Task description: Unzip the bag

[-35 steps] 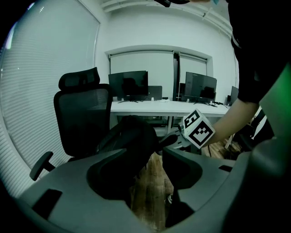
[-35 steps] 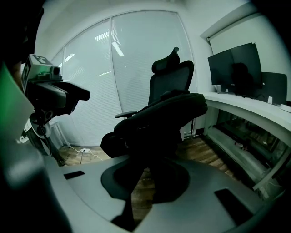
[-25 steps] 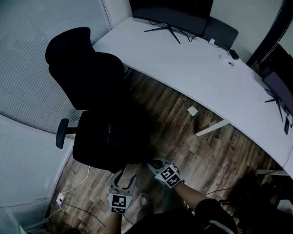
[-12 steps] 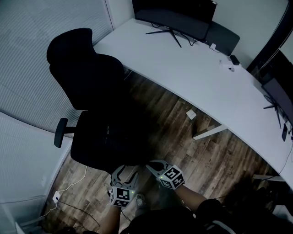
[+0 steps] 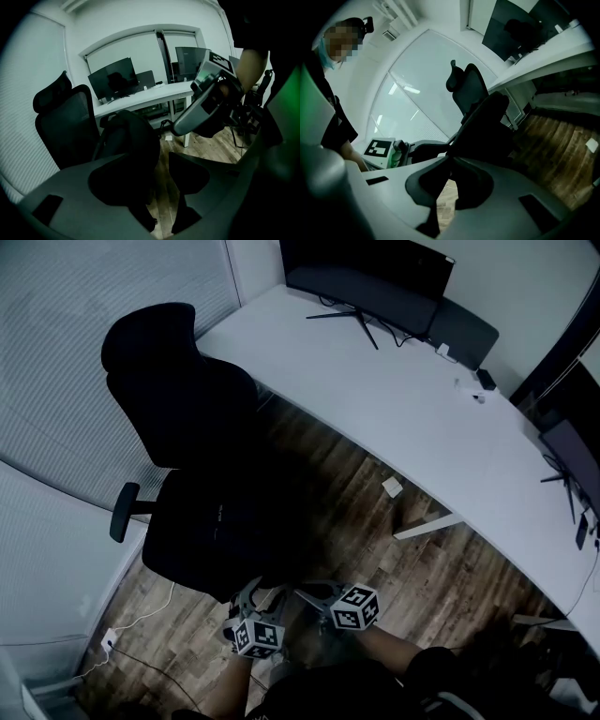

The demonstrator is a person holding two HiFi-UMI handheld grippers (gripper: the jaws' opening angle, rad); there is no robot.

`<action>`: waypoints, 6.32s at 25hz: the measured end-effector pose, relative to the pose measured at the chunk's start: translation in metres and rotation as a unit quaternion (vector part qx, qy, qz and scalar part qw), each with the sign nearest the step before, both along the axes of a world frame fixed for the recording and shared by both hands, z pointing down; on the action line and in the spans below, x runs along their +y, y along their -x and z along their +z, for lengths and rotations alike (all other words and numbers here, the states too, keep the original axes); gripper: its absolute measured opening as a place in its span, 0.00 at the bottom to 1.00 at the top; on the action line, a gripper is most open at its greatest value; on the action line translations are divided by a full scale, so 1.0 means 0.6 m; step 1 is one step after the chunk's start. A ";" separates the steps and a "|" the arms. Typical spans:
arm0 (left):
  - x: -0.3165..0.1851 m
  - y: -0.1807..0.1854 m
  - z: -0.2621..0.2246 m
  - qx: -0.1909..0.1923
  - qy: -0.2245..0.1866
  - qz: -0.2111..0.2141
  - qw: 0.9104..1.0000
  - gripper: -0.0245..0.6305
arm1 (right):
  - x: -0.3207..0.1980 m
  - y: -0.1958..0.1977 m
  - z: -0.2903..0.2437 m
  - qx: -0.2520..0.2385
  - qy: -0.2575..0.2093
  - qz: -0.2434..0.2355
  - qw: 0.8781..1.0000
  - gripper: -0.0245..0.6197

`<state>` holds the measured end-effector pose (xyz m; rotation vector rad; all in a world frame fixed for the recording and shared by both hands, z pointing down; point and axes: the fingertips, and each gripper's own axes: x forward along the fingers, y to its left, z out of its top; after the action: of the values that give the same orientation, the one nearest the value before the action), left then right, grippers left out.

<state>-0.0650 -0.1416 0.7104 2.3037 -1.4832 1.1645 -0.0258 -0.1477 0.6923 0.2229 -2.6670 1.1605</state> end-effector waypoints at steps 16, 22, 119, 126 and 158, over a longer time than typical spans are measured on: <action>-0.014 0.012 -0.002 -0.029 -0.014 -0.054 0.998 0.26 | -0.018 -0.004 -0.028 -0.025 0.028 -0.019 0.999 0.12; -0.011 0.016 -0.010 -0.015 -0.007 -0.077 0.997 0.20 | -0.035 -0.001 -0.049 -0.068 0.099 0.018 0.993 0.12; -0.043 0.025 0.005 0.053 0.056 -0.156 0.985 0.15 | -0.500 0.080 0.022 0.064 0.021 0.144 0.987 0.12; -0.040 0.022 -0.021 0.075 0.057 -0.141 0.985 0.20 | -0.450 0.046 -0.015 0.058 0.003 0.163 0.985 0.12; 0.112 0.061 -0.232 0.149 -0.095 -0.081 0.981 0.29 | -0.018 -0.036 -0.253 0.025 -0.162 0.240 0.957 0.23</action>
<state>-0.1016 -0.0743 0.5709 2.2938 -1.6860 0.6275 -0.0040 -0.1587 0.5404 0.9862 -2.8254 0.7916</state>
